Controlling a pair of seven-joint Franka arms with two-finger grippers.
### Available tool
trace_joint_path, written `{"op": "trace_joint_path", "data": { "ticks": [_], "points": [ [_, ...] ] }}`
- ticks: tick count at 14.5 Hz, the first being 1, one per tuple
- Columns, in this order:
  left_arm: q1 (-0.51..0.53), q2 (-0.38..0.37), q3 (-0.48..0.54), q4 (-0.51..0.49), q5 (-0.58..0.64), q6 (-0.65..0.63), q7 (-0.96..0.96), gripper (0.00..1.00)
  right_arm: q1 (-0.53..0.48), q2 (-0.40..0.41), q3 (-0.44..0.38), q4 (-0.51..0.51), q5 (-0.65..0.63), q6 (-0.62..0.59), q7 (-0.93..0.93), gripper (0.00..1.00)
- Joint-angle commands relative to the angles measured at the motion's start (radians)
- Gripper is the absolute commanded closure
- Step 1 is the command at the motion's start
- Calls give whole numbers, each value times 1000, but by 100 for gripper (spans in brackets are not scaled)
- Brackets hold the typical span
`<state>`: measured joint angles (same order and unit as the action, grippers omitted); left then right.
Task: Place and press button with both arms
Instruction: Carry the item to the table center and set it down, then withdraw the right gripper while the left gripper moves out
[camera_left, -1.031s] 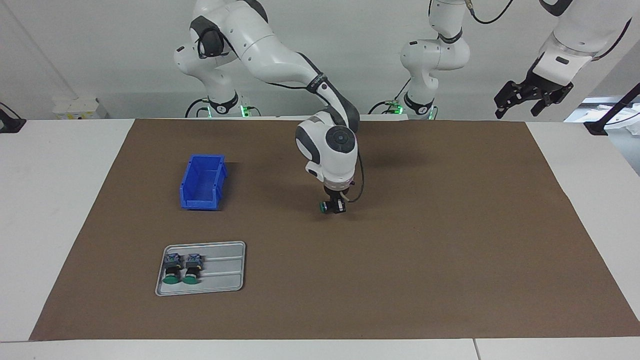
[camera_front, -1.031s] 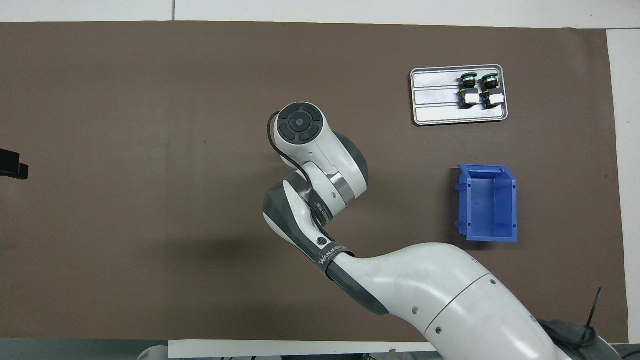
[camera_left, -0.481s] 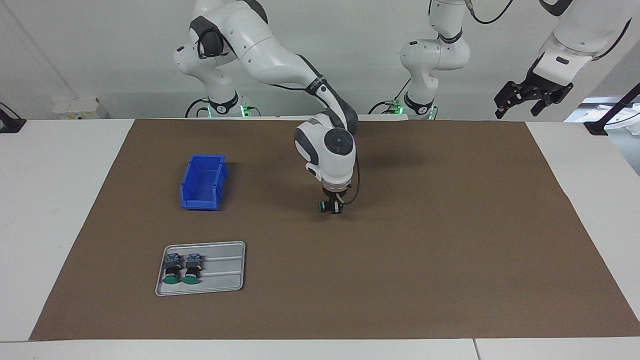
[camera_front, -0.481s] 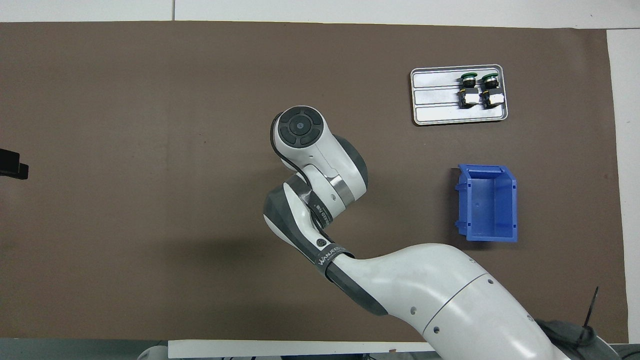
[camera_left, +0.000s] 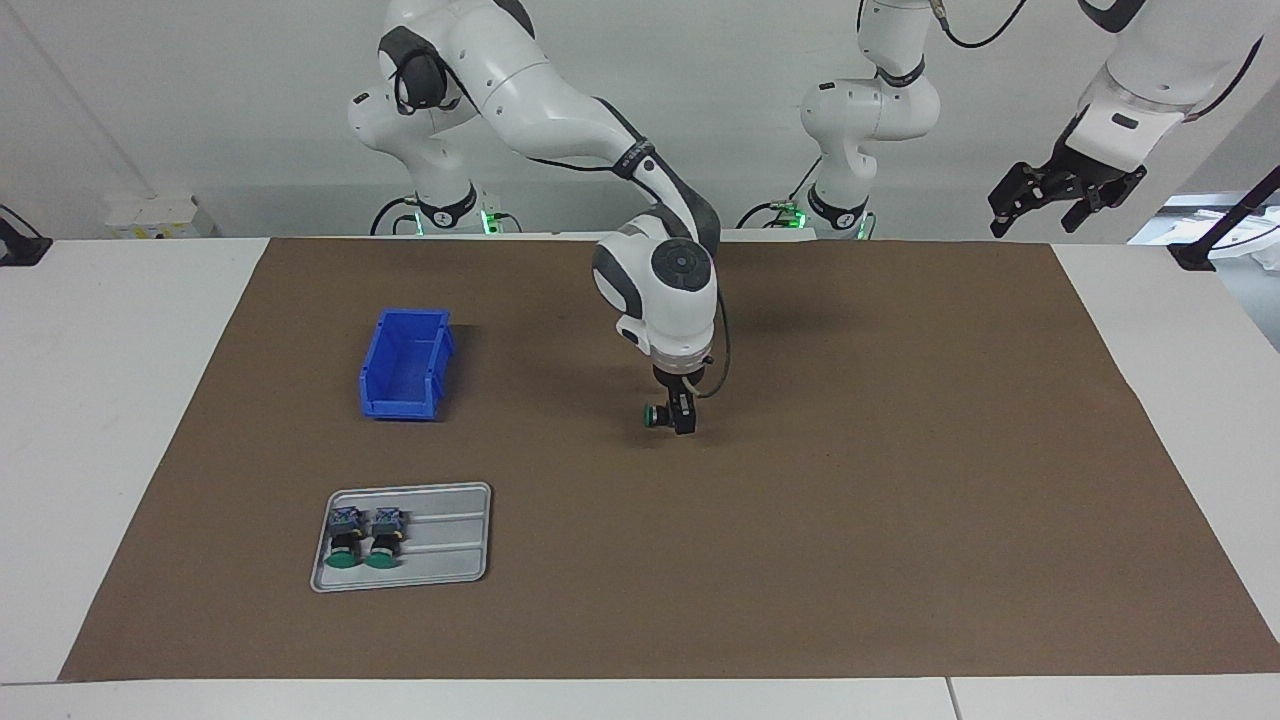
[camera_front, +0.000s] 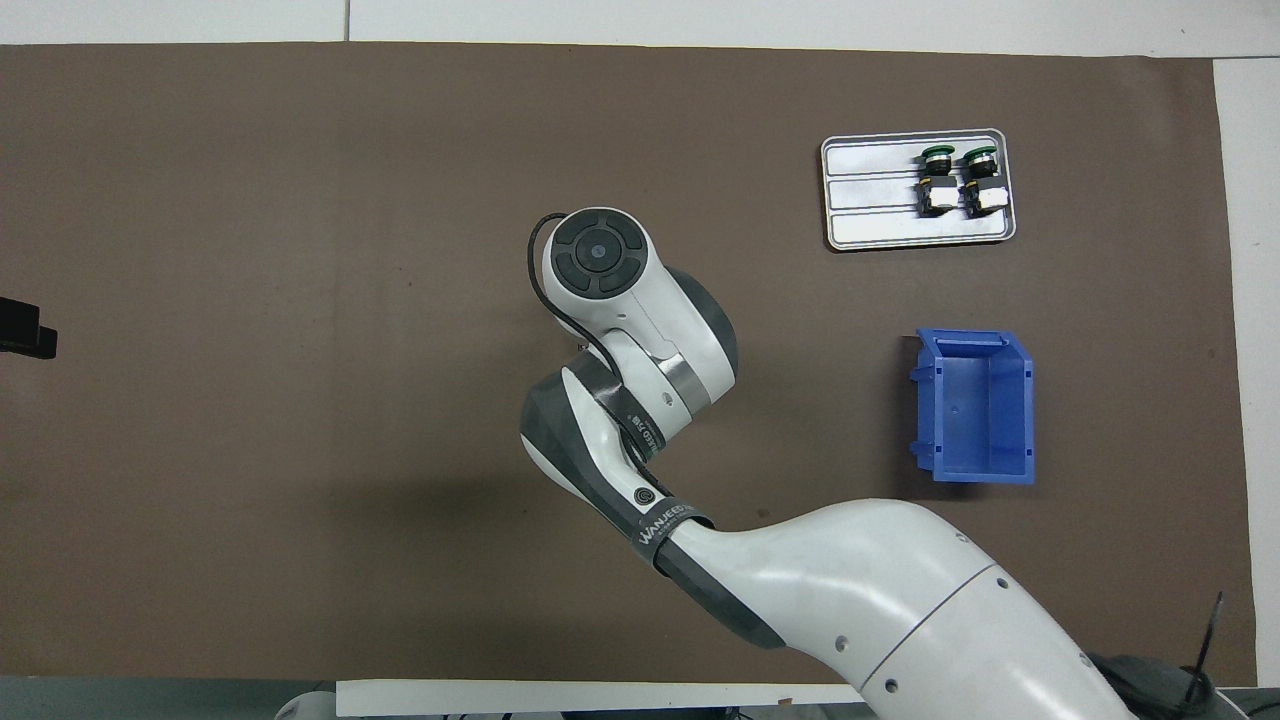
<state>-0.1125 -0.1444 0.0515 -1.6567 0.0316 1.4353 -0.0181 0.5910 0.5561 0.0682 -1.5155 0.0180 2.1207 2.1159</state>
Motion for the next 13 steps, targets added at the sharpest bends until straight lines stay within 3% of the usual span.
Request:
{"op": "trace_joint_path", "data": {
  "ticks": [1, 6, 13],
  "points": [
    [4, -24, -4, -28, 17, 4, -14, 0, -83, -111, 8, -18, -4, -71, -133, 2],
    [-16, -7, -16, -31, 17, 11, -227, 0, -255, -274, 8, -19, 11, -283, -501, 2],
    [-147, 71, -16, -31, 14, 13, -687, 0, -436, -485, 7, -23, 10, -588, -1053, 2]
  ]
}}
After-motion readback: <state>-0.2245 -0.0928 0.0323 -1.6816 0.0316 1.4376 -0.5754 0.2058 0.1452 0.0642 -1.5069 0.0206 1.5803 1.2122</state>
